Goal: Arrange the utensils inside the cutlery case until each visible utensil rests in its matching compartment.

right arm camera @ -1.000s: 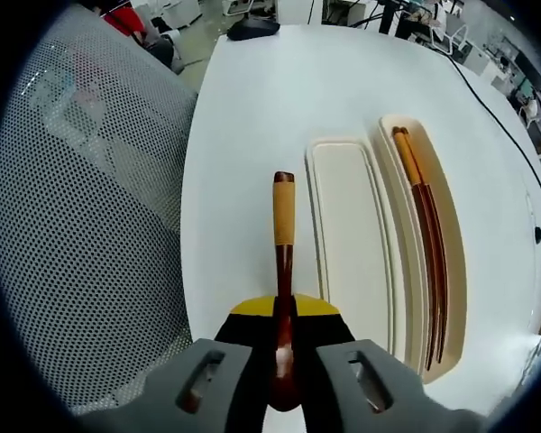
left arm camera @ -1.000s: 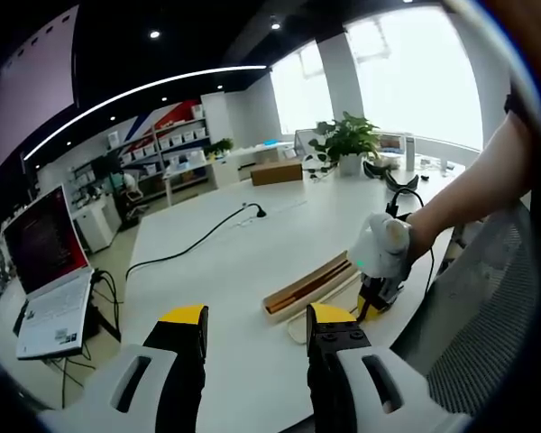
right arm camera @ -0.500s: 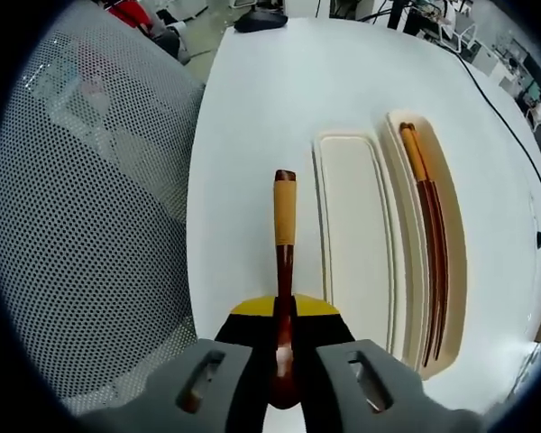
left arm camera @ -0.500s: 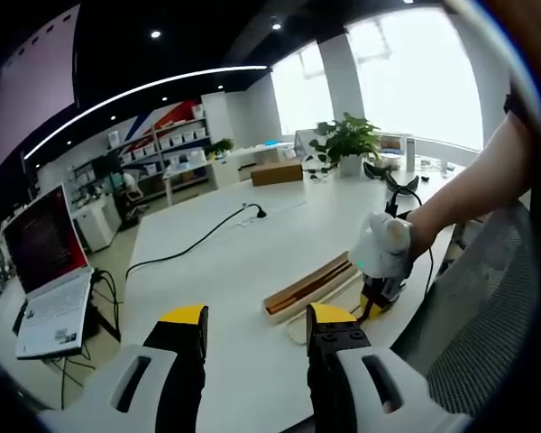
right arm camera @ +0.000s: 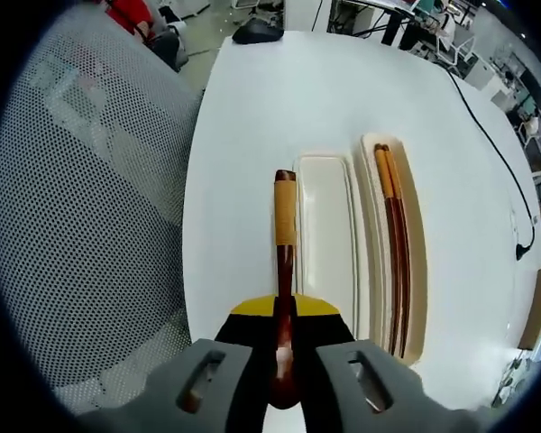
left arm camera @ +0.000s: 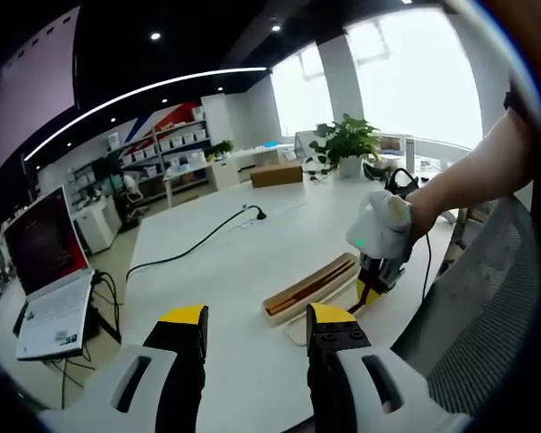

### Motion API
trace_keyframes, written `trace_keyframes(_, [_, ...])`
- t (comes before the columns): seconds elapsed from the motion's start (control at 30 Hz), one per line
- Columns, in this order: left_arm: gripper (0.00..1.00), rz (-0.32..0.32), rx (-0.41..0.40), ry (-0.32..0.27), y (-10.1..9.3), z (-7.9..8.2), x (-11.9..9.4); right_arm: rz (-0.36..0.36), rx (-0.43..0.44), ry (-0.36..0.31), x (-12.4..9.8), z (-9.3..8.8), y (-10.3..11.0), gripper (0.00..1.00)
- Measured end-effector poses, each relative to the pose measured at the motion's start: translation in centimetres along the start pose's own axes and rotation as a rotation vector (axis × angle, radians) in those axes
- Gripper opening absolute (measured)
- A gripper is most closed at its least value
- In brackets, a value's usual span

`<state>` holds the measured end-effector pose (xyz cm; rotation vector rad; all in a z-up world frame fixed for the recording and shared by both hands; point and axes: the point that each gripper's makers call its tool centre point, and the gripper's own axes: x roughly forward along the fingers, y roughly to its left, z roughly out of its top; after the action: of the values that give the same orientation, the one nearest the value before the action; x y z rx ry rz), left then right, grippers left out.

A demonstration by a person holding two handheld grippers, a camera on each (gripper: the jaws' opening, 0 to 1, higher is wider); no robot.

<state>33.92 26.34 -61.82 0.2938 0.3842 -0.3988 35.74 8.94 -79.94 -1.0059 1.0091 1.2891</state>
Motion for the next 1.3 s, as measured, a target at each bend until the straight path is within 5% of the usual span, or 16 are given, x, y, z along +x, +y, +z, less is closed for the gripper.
trace_keyframes(1.3, [0.44,-0.013,-0.012,0.013,-0.1,-0.2,0.2,-0.121,-0.022,-0.031,-1.7,1.3,-6.3,0.01])
